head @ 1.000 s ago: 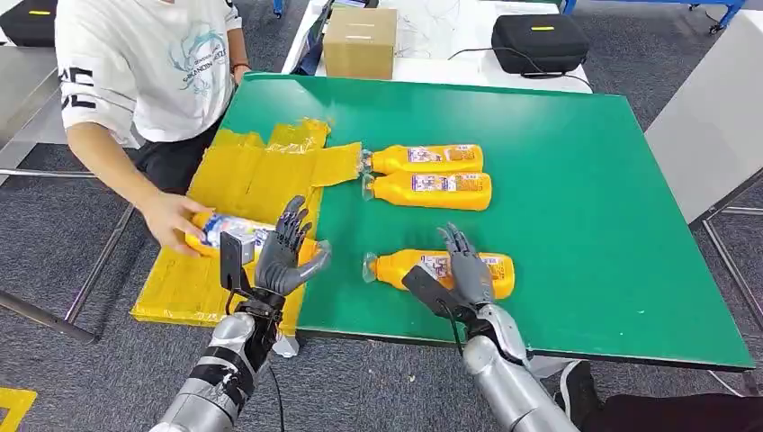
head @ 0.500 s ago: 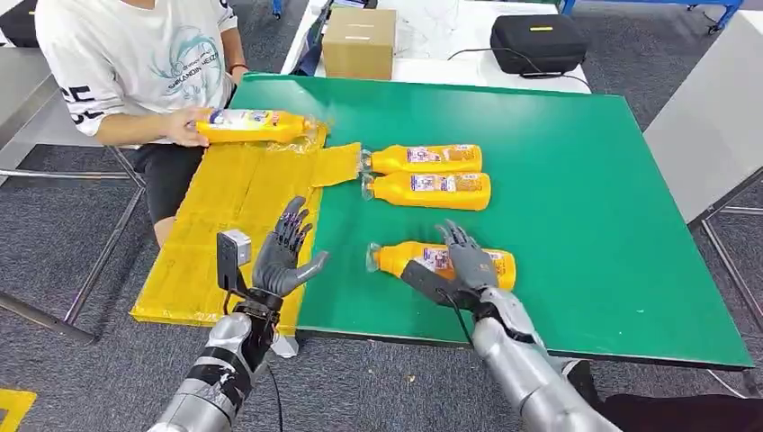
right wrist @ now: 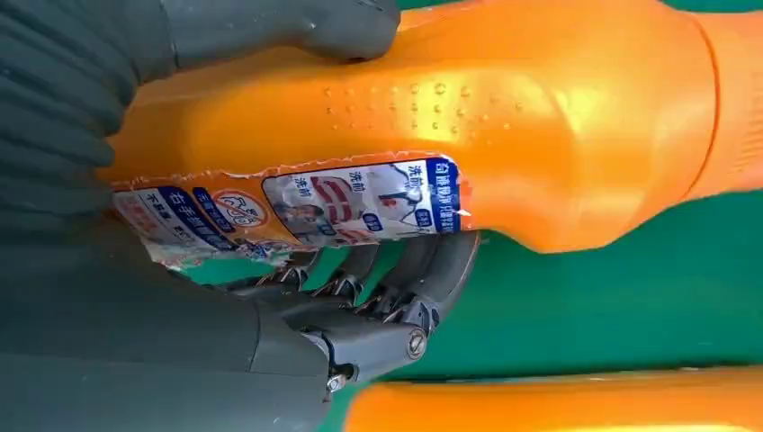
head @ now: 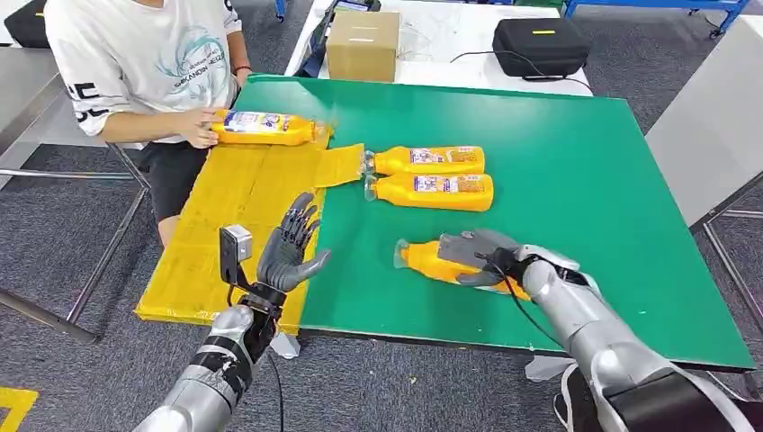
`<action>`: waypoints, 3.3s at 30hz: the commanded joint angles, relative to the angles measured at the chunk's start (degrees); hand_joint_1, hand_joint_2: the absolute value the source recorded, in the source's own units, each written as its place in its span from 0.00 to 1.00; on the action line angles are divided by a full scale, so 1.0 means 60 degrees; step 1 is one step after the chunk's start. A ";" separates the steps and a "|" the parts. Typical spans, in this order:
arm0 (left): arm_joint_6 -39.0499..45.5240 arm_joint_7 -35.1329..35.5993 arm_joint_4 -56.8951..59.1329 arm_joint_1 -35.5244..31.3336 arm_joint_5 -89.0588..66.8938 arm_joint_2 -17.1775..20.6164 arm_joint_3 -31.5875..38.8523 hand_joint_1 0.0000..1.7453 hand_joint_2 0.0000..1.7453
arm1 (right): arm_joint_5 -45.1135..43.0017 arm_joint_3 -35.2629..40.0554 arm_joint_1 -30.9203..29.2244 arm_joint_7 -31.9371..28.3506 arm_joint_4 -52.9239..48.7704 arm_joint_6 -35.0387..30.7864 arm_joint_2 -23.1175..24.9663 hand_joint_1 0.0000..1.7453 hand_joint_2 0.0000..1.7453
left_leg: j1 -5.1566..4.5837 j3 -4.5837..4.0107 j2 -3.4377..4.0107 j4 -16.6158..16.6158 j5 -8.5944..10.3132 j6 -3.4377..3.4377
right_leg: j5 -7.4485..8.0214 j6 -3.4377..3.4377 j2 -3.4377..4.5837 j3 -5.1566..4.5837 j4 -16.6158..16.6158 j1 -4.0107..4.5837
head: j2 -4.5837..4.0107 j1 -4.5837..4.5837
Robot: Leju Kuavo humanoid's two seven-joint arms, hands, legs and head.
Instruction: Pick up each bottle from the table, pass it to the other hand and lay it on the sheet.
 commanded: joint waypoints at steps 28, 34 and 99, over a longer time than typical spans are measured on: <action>0.1942 0.0525 0.0083 -0.0355 -0.0531 -0.0104 -0.0583 0.00 1.00 | -0.3057 -0.1975 0.3165 -0.1129 -0.3859 -0.6168 0.2876 1.00 1.00 | 0.0012 -0.0034 0.0028 0.0005 -0.0020 -0.0014 | -0.0018 -0.0020 0.0021 -0.0042 0.0015 0.0009 | 0.0000 0.0000; 0.1134 0.0869 0.0209 -0.0497 -0.0001 -0.0106 -0.0784 0.00 1.00 | -0.3296 -0.1734 0.2974 -0.1608 -0.3691 -0.6379 0.3235 1.00 1.00 | 0.0014 -0.0033 0.0024 0.0002 -0.0019 -0.0022 | -0.0021 -0.0025 0.0014 -0.0044 0.0014 0.0014 | 0.0000 -0.0003; 0.3143 0.0371 -0.1190 -0.0470 0.0022 0.0441 -0.0582 1.00 1.00 | -0.4098 -0.0949 0.3317 -0.2435 -0.4591 -0.7615 0.3877 0.00 1.00 | 0.0017 -0.0056 0.0025 0.0002 -0.0024 -0.0018 | -0.0025 -0.0022 0.0017 -0.0067 0.0013 0.0015 | 0.0000 0.0004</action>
